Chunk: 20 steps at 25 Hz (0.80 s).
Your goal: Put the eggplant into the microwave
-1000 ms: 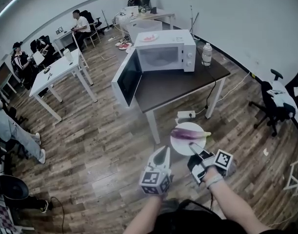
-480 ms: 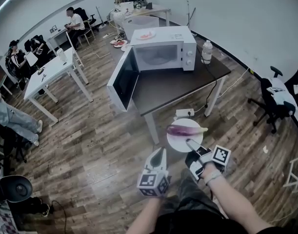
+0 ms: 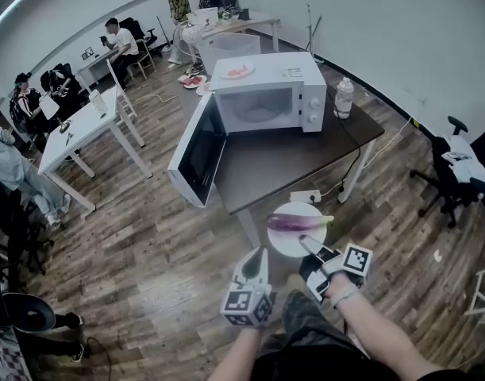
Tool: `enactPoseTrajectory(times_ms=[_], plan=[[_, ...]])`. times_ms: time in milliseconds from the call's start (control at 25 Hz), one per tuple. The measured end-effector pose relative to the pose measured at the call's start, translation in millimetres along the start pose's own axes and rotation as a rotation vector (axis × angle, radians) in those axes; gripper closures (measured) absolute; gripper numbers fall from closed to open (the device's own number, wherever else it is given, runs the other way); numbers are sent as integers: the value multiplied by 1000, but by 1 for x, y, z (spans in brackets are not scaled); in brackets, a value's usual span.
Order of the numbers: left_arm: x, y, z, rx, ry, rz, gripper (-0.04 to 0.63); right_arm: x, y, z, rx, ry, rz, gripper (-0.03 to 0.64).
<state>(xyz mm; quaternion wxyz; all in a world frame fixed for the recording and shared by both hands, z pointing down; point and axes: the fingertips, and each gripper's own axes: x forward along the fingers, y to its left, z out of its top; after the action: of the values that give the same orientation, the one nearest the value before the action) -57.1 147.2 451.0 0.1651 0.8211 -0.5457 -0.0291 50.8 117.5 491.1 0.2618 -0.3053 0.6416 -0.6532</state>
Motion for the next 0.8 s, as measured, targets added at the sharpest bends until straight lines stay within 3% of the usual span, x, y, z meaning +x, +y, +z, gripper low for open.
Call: enactPoseTrajectory(times_ms=[400, 800], plan=[[71, 36, 18, 3, 4, 18, 600, 73, -1, 54, -12, 48, 7, 600], [129, 69, 29, -20, 5, 90, 600, 129, -3, 95, -9, 115, -6, 600]])
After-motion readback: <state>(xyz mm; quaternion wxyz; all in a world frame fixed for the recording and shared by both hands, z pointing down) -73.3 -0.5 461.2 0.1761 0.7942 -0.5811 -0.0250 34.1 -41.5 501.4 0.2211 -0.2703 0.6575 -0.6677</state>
